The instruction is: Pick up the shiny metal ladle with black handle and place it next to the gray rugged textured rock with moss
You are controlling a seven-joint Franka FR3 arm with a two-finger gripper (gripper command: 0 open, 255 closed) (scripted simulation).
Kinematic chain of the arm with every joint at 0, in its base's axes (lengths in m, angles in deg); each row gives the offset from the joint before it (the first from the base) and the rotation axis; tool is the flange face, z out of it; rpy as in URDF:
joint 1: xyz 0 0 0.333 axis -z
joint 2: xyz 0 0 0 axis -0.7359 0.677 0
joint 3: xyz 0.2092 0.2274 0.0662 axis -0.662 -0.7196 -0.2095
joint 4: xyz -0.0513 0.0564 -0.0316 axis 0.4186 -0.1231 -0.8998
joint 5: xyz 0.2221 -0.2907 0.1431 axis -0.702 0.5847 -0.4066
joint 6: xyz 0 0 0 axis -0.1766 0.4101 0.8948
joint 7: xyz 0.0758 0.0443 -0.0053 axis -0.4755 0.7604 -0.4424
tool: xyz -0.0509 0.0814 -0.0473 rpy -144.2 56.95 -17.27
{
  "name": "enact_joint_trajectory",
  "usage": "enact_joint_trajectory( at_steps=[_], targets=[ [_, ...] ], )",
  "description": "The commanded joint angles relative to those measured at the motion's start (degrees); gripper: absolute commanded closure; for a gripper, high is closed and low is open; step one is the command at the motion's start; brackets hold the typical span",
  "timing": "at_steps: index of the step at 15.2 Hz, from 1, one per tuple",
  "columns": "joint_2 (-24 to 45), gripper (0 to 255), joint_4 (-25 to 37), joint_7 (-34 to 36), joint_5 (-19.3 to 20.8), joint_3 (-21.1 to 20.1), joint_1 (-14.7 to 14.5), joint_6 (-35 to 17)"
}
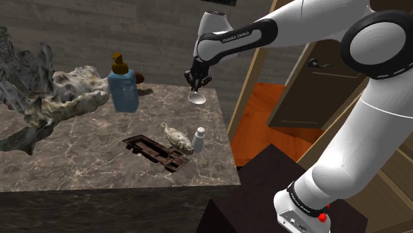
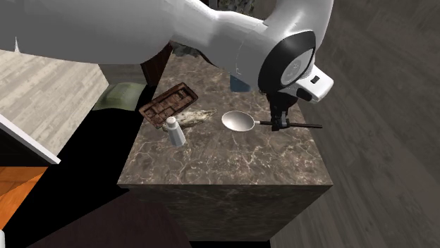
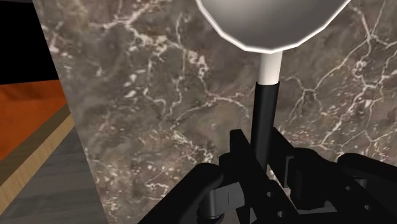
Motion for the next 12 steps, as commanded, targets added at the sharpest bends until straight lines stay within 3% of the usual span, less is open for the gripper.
enact_joint_trajectory(
  at_steps=[1,12],
  targets=[
    [-0.7,255,0.7,-0.2,-0.3,0.0,0.1,1.4],
    [-3.4,255,5.9,-0.8,-1.2,-0.2,0.2,9.3]
  ],
)
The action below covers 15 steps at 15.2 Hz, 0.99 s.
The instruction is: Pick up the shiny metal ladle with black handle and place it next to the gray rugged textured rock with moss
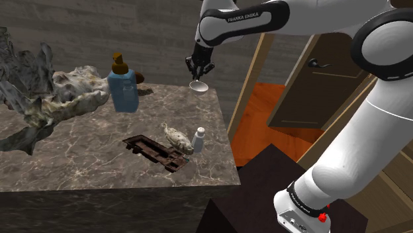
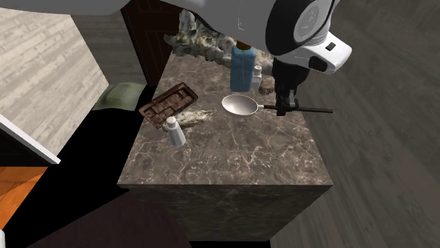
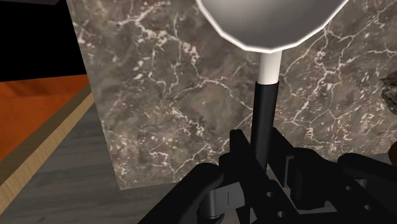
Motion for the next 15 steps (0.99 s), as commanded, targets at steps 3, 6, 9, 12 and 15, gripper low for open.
enact_joint_trajectory(
  at_steps=[3,6,9,12,15],
  targets=[
    [-0.8,255,2.1,-0.2,-0.3,0.0,0.1,2.9],
    [-1.2,255,4.0,-0.3,-0.4,0.0,0.1,5.1],
    [-1.4,255,6.0,-0.4,-0.5,-0.1,0.1,7.4],
    [-1.6,255,8.1,-0.4,-0.6,-0.1,0.1,9.6],
    [-1.6,255,10.4,-0.5,-0.6,-0.1,0.0,11.9]
  ],
)
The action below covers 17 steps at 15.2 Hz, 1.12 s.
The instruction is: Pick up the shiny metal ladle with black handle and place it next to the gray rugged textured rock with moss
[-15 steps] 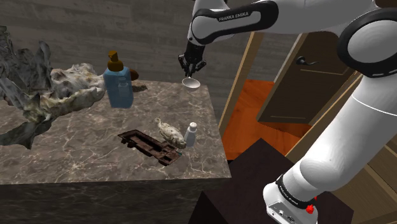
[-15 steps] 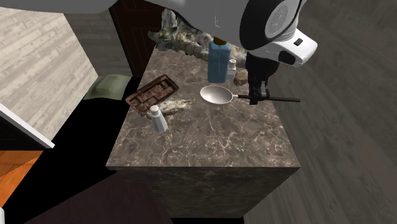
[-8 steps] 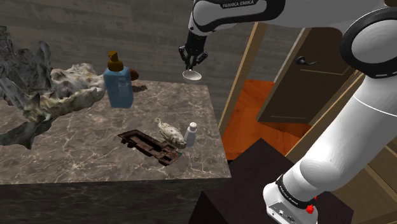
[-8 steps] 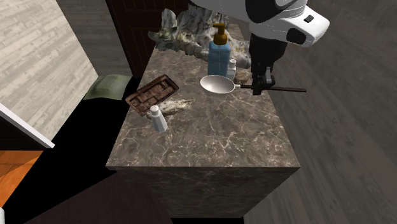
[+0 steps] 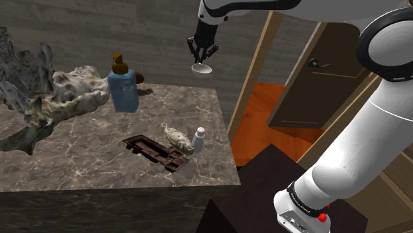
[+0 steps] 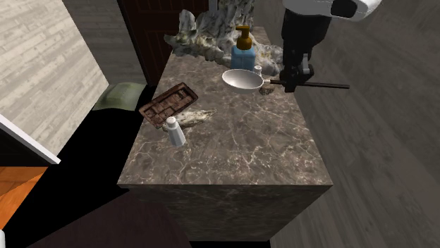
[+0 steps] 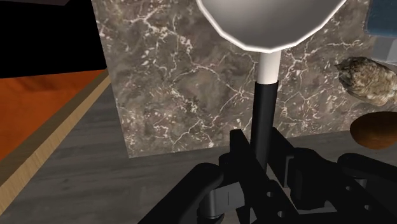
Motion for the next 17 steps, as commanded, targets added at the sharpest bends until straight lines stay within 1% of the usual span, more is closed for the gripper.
enact_joint_trajectory(
  at_steps=[1,9,17],
  targets=[
    [0.0,255,1.4,0.0,0.0,0.0,0.0,1.4],
    [0.7,255,8.4,0.1,0.1,-0.1,-0.2,7.8],
    [2.5,255,17.0,0.3,0.6,-0.2,-0.5,14.6]
  ],
)
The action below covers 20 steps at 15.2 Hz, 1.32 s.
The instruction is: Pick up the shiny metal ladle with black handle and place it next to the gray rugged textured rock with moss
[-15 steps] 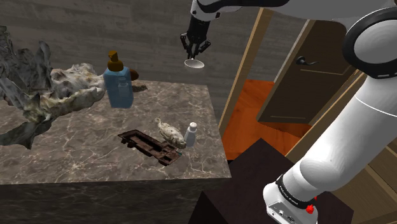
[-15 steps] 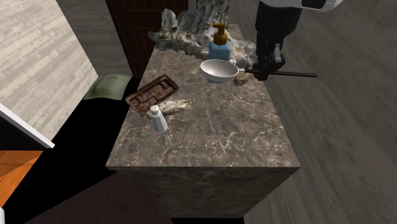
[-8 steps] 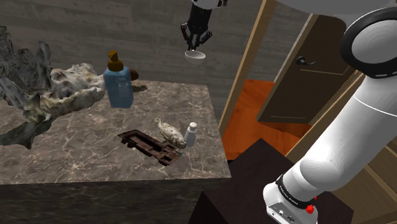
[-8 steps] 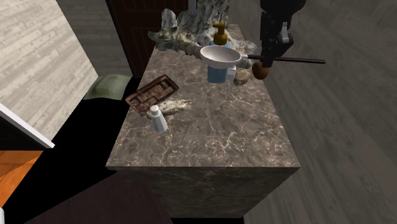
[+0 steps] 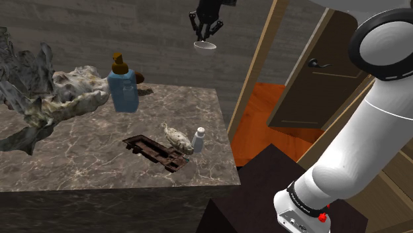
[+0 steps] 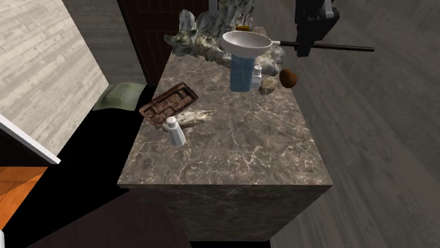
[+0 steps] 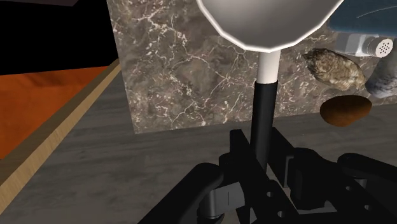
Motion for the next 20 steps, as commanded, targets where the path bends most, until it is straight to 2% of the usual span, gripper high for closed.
enact_joint_trajectory(
  at_steps=[1,10,16,18,19,20],
  targets=[
    [0.4,255,2.1,0.0,0.1,0.0,-0.1,1.7],
    [4.2,255,14.0,0.4,1.2,-0.3,-1.0,10.0],
    [10.1,255,22.5,8.3,4.6,-2.8,-7.8,12.9],
    [13.1,255,27.1,10.8,6.1,-3.4,-10.6,14.7],
    [16.2,255,31.9,12.7,7.5,-3.7,-13.2,16.6],
    [15.0,255,29.1,12.7,7.1,-3.7,-12.7,15.0]
  ],
)
